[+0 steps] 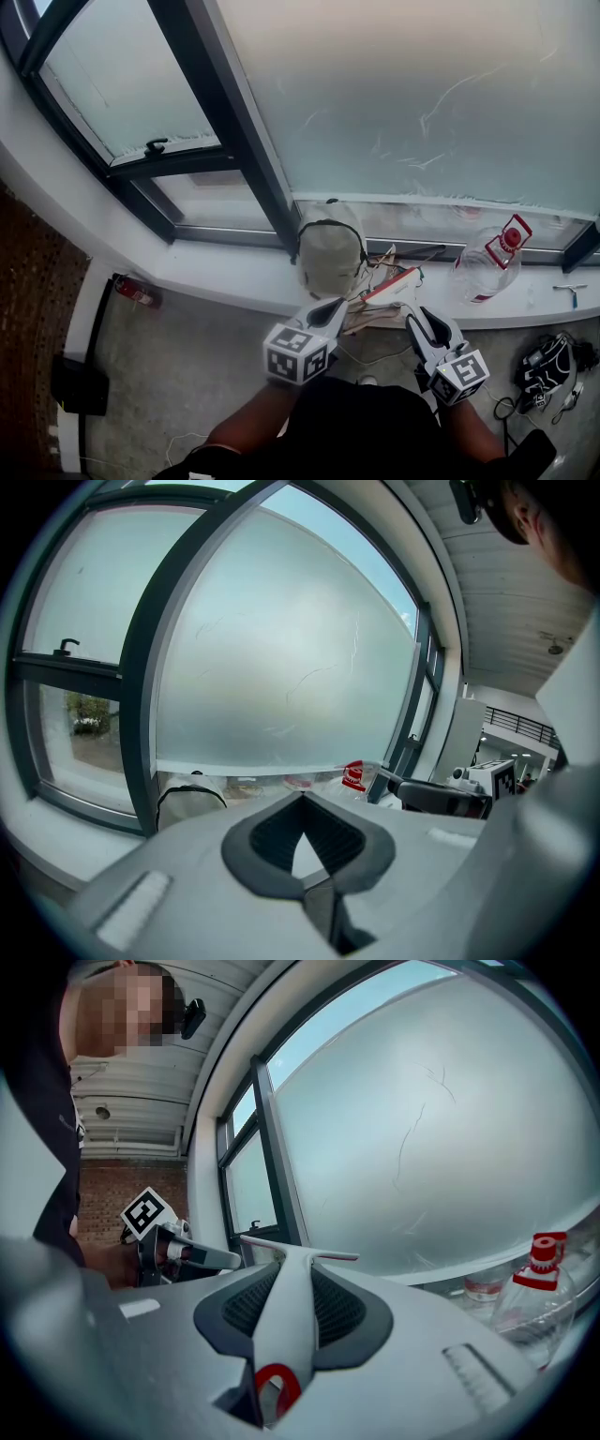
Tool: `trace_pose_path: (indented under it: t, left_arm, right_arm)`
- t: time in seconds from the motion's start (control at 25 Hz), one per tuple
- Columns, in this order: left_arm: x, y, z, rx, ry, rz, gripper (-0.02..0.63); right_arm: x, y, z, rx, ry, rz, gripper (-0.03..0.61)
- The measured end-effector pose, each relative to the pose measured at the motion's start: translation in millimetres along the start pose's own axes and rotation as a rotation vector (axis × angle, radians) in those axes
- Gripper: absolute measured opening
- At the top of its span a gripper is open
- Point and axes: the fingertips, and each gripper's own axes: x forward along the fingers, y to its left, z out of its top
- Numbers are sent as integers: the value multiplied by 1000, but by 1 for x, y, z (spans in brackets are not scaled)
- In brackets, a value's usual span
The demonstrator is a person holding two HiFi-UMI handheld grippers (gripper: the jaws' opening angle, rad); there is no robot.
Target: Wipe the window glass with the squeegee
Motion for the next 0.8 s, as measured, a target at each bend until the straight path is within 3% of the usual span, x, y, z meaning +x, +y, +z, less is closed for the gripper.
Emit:
trace_pose_path:
  t: [0.28,0.4,0.52,0.8]
  left_arm:
    - [0,5,0,-13,7,8,0]
    - [0,20,8,-55,-12,19,0]
    - [-5,35,9,-87,-22,56,0]
    - [-7,52,-4,-79,14,117,0]
  right_arm:
    - [0,-5,-1,16,3,-11,126]
    - [4,-13,3,24,-2,-18,126]
    - [5,-17,-1,32,8,-16,126]
    - [20,-30,-24,70,53,0,126]
